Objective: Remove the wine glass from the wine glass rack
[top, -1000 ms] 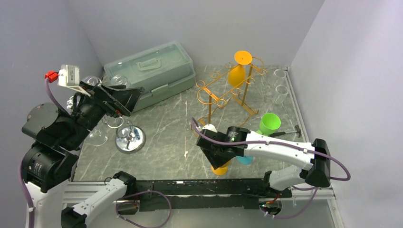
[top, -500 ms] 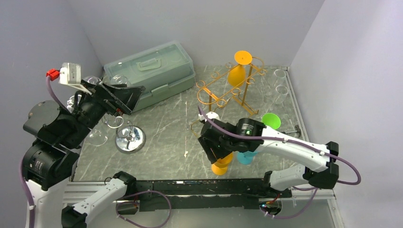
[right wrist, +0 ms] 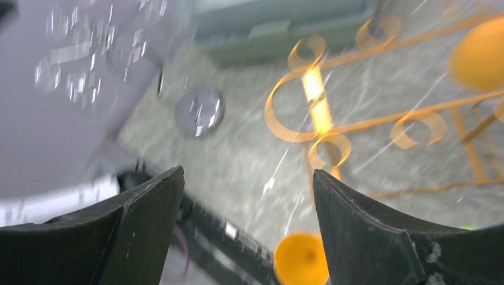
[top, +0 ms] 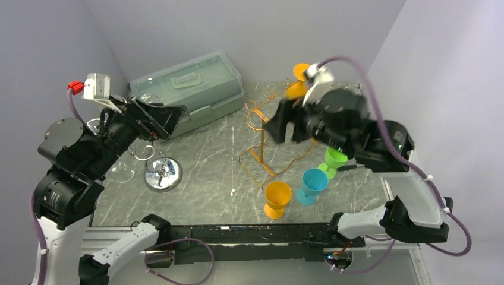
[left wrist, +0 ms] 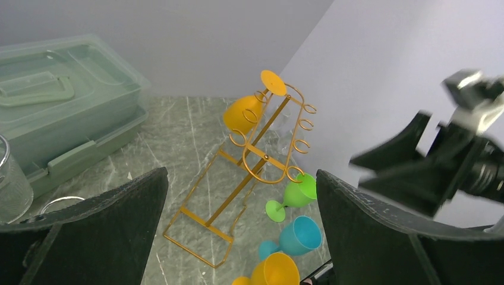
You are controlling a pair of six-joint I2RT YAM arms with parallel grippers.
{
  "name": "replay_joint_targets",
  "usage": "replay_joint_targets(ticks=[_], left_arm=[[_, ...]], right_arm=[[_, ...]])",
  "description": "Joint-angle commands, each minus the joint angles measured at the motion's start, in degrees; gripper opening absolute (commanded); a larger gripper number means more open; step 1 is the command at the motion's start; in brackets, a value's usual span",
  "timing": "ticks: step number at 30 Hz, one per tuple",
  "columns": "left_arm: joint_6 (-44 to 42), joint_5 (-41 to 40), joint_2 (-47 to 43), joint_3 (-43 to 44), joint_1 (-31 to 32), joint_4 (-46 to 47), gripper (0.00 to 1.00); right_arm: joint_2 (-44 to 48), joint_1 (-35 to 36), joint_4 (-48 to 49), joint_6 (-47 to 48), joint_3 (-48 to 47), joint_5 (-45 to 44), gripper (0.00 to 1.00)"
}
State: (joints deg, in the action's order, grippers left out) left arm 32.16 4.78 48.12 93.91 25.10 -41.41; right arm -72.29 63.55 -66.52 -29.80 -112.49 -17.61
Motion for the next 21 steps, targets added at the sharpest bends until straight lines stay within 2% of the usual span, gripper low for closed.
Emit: replay_joint_targets(ticks=[1, 4, 7, 13, 21], left_arm=[[-0.5, 1.6, 1.6, 1.6, 0.0, 1.7, 0.99], [-1.2, 1.5, 2.4, 2.4, 0.0, 1.0, 0.99], [-2.0, 1.5, 3.4, 2.9, 0.0, 0.7, 0.99], [-2.9, 2.2, 5.8, 3.0, 0.0, 1.0, 0.99], [-4.0, 3.3, 9.1, 4.0, 0.0, 1.2, 1.0]], right_arm=[[-2.8, -10.6, 10.4, 7.4, -7.3, -4.9, 0.83], [-8.0, -17.9, 11.5, 10.8, -13.1, -7.2, 0.85], [-14.3, -26.2, 11.5, 13.2, -19.7, -3.0, 0.87], [-22.5, -39.8, 16.5, 16.2, -21.5, 6.0, 0.88], [-29.3, -43.9, 20.1, 21.6, -20.7, 5.0, 0.91]])
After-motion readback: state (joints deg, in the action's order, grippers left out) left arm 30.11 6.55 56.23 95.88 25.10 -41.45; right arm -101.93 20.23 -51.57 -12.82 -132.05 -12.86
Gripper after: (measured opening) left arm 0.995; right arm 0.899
